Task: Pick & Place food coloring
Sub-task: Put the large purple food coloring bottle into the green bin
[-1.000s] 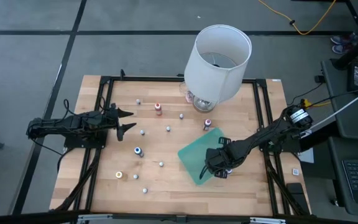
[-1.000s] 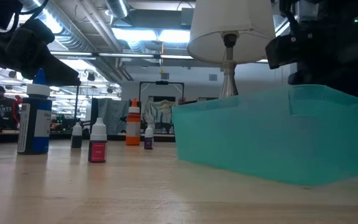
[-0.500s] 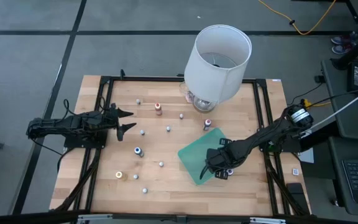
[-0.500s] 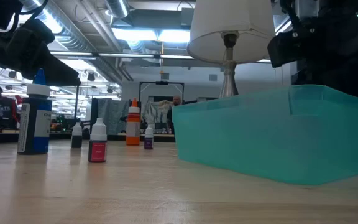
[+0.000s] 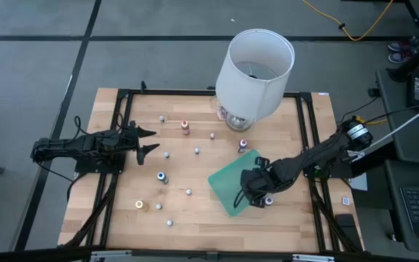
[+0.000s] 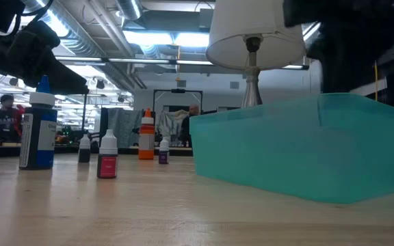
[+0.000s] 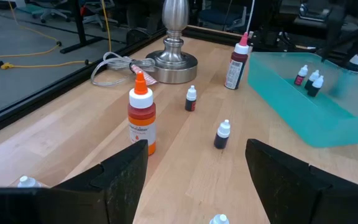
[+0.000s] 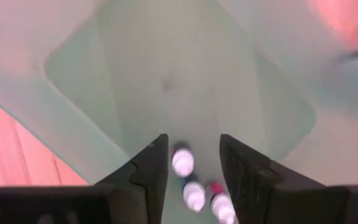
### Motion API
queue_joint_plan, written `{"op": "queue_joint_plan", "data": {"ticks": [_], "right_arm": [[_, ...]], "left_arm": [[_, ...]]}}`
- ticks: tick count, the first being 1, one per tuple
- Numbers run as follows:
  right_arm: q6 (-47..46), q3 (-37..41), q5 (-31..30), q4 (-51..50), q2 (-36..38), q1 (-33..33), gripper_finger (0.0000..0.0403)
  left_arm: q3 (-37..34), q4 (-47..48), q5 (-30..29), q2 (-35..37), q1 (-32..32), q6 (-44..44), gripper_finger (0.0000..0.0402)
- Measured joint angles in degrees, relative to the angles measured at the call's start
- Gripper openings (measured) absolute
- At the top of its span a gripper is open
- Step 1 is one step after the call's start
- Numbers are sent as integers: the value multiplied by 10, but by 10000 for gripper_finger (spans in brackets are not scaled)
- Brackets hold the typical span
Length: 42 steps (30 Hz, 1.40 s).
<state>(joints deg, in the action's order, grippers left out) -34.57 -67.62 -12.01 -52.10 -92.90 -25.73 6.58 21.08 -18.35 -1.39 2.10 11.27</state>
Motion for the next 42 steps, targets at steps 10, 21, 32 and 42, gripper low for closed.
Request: {"op": "queue_joint_plan", "data": {"ticks": [10, 21, 32, 42], "right_arm": [[95, -27, -5, 125, 0, 6, 146], [139, -27, 14, 161, 4, -6, 165], [89, -27, 10, 94, 57, -83, 261], [44, -27, 16, -24, 79, -161, 252]], "left_arm": [[0, 0, 0, 0, 0, 0, 267], [0, 0, 0, 0, 0, 0, 265], [0, 0, 0, 0, 0, 0, 265], [0, 0, 0, 0, 0, 0, 265]]}}
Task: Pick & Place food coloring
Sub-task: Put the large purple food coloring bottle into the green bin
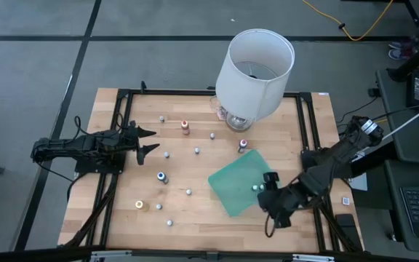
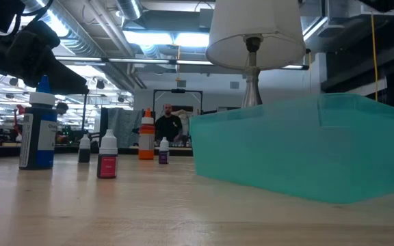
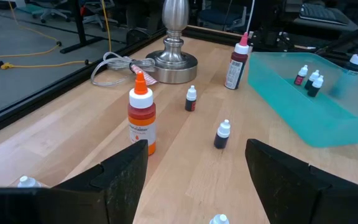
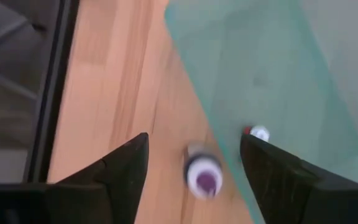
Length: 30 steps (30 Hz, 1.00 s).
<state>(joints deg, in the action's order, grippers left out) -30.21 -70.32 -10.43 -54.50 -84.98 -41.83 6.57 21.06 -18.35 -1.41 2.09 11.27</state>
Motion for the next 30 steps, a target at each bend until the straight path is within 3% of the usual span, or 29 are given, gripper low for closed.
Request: {"op": "queue_joint_plan", "data": {"ticks": [9, 30], "right_arm": [[-41, 13, -31, -49, -4, -33, 244], [-42, 133, -31, 59, -5, -21, 244]], "left_arm": [[0, 0, 0, 0, 0, 0, 265], [0, 0, 0, 0, 0, 0, 267]]}}
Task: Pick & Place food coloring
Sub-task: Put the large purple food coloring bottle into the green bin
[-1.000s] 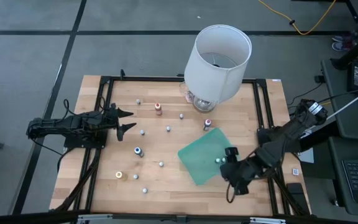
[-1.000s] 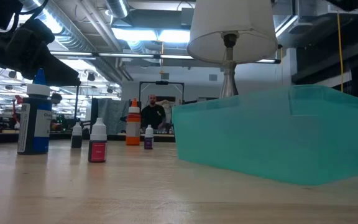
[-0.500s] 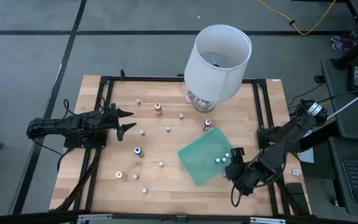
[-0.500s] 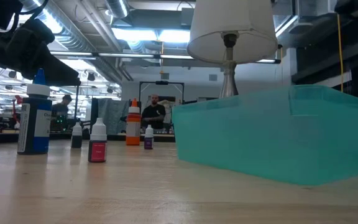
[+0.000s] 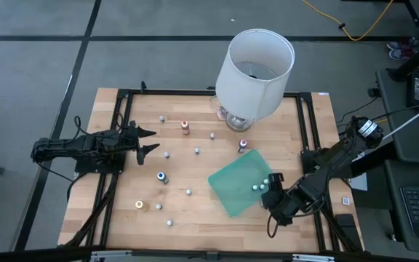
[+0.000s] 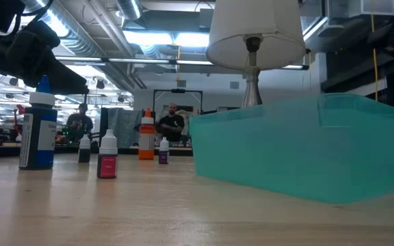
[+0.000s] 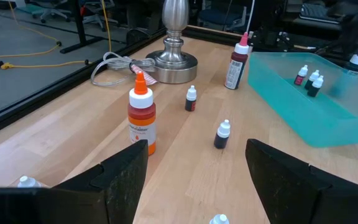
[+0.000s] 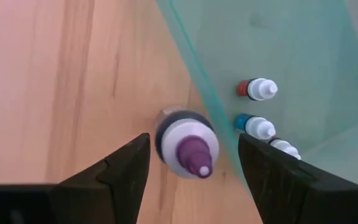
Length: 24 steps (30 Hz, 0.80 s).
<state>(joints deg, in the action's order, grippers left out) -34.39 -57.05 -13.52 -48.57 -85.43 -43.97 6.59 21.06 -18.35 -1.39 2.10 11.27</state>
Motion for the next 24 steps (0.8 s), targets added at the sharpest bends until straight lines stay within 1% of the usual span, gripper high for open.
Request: {"op": "queue_joint_plan", "data": {"ticks": [8, 11, 15, 20, 21, 24], "right_arm": [[-1, 3, -3, 15, 0, 0, 244], [-12, 3, -3, 14, 0, 0, 236], [-19, 3, -4, 14, 0, 0, 199], [-29, 2, -1, 13, 0, 0, 127], [-29, 1, -1, 12, 0, 0, 119], [-28, -15, 16, 8, 0, 0, 119]], "left_arm": [[0, 0, 0, 0, 0, 0, 267], [0, 0, 0, 0, 0, 0, 266], [0, 0, 0, 0, 0, 0, 265], [0, 0, 0, 0, 0, 0, 266], [0, 0, 0, 0, 0, 0, 266], [0, 0, 0, 0, 0, 0, 265]]}}
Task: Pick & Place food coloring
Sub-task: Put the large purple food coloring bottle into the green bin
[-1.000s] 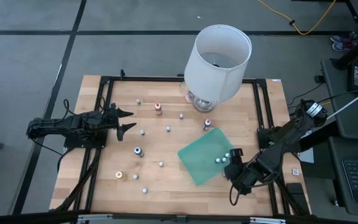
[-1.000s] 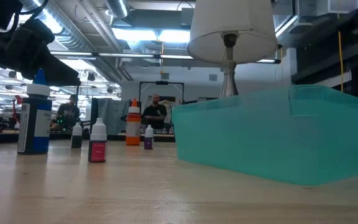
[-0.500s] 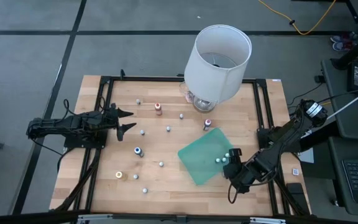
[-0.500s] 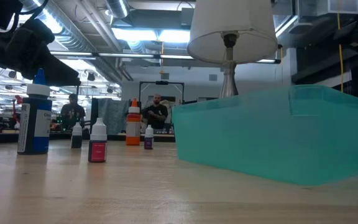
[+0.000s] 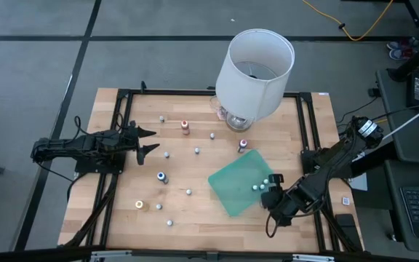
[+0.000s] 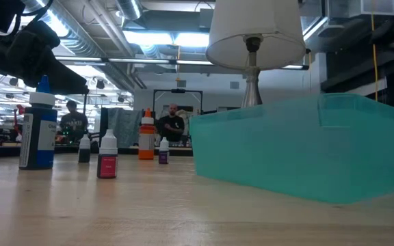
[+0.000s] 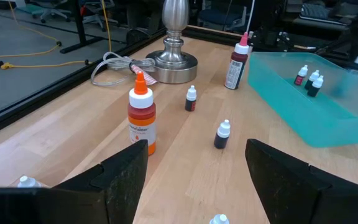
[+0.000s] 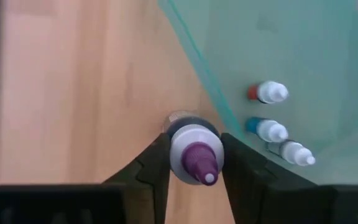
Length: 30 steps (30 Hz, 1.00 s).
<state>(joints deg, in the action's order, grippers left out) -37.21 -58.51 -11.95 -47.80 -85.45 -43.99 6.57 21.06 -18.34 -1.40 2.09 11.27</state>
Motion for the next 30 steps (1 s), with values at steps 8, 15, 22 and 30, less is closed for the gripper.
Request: {"op": "queue_joint_plan", "data": {"ticks": [8, 15, 22, 30], "right_arm": [[18, -127, 12, -98, 0, 2, 119], [65, -200, -65, -196, 0, 63, 119], [33, -199, -112, -211, 0, 143, 119], [-127, -198, -154, -253, -4, 203, 119]], "left_arm": [[0, 0, 0, 0, 0, 0, 265], [0, 0, 0, 0, 0, 0, 266], [0, 0, 0, 0, 0, 0, 267], [0, 0, 0, 0, 0, 0, 267]]}}
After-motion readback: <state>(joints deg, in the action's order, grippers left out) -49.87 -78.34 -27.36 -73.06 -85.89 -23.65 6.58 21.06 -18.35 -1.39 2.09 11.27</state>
